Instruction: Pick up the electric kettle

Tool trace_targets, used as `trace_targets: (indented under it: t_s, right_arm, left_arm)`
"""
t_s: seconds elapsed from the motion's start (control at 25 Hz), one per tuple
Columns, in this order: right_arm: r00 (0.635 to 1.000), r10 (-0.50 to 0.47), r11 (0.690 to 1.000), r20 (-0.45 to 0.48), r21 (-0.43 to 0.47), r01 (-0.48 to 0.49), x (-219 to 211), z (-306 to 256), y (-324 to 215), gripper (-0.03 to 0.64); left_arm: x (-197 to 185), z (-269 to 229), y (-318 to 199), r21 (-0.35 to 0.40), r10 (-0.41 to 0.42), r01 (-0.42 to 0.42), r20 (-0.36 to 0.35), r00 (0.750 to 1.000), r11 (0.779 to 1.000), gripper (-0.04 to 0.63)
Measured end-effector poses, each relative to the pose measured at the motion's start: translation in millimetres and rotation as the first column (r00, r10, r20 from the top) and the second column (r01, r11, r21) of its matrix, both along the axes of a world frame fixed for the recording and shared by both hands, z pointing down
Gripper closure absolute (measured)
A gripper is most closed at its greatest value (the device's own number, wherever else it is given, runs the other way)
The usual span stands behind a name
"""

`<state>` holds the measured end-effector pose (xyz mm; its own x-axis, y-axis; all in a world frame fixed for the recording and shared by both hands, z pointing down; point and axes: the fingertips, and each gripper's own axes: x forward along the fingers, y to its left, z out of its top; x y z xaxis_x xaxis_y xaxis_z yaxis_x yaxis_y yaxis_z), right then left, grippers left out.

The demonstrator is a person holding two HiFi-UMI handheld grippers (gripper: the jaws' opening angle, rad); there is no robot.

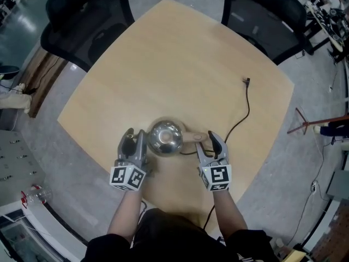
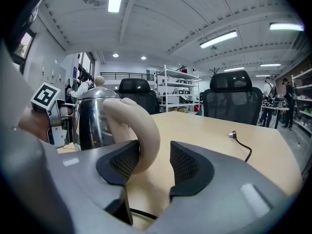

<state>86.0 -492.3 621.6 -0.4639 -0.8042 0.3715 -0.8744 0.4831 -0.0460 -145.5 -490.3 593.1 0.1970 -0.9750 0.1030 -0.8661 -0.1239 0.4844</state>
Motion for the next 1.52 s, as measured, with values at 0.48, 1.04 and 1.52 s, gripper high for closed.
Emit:
trace_targets:
  t_s: [0.48,1.04,1.52]
  right_arm:
    - [0.999,0.002,1.0,0.053,-0.009,-0.002,-11.9,5.4,-11.2,0.425]
    - [0.984,0.108,0.994,0.144,-0.001,-0.109,-18.1,-1.0,-30.7,0.499]
    - [0.982,0.134,0.991,0.135,0.0,-0.136,-13.2,-19.6,-27.2,0.531]
  left_arm:
    - [5.5,-5.8,3.9,0.024,0.013,-0.012,-0.076,0.997,1.0,0.488]
    - [6.2,-3.1,2.4,-0.008,0.034,-0.035,-0.136,0.99,0.999,0.483]
    - [13.4,-27.0,5.0,0.021,0.069,-0.067,-0.126,0.99,0.998,0.498]
